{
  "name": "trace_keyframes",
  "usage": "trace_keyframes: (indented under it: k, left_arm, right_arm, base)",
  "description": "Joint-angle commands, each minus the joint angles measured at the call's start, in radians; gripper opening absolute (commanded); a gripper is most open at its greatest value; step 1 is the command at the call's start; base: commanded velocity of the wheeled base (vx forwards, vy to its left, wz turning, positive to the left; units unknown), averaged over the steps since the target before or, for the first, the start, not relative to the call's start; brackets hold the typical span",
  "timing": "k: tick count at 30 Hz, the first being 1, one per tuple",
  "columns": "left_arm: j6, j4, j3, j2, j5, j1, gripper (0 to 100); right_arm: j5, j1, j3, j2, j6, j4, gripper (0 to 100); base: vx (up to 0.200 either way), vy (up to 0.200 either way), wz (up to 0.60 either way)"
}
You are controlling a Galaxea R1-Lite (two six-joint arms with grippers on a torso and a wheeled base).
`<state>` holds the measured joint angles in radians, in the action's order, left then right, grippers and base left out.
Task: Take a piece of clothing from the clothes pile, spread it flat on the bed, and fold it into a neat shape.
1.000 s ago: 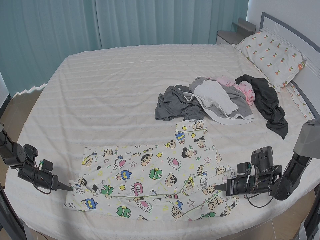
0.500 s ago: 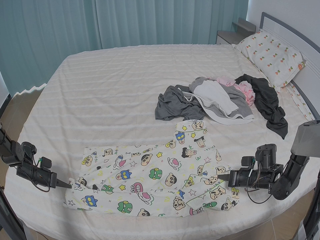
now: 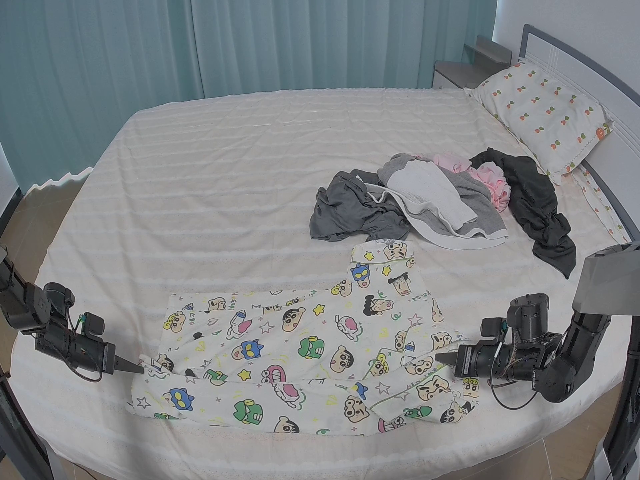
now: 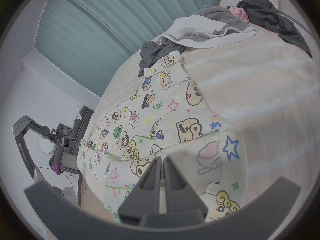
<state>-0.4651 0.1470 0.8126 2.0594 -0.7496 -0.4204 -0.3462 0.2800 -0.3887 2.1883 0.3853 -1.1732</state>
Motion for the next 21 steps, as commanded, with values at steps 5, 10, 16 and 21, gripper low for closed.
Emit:
trace_keyframes:
  k: [5,10,16,21]
  left_arm:
    - [0.0,-0.001,0.002,0.038,-0.001,0.002,100]
    - [0.0,0.0,-0.001,0.028,0.001,-0.004,100]
    - [0.014,0.046,-0.004,-0.11,-0.004,-0.067,100]
    - [0.123,0.1,0.007,-0.298,-0.03,-0.089,100]
  right_arm:
    - [0.001,0.005,0.002,0.013,-0.002,0.0,100]
    - [0.003,-0.002,0.01,0.004,-0.002,0.0,100]
    - [0.004,-0.035,0.073,-0.074,0.001,-0.036,100]
    - [0.026,-0.035,0.154,-0.208,-0.002,-0.046,100]
  base:
    - [0.0,0.0,0.0]
    - [0.0,0.0,0.0]
    - [0.0,0.0,0.0]
    - [0.0,0.0,0.0]
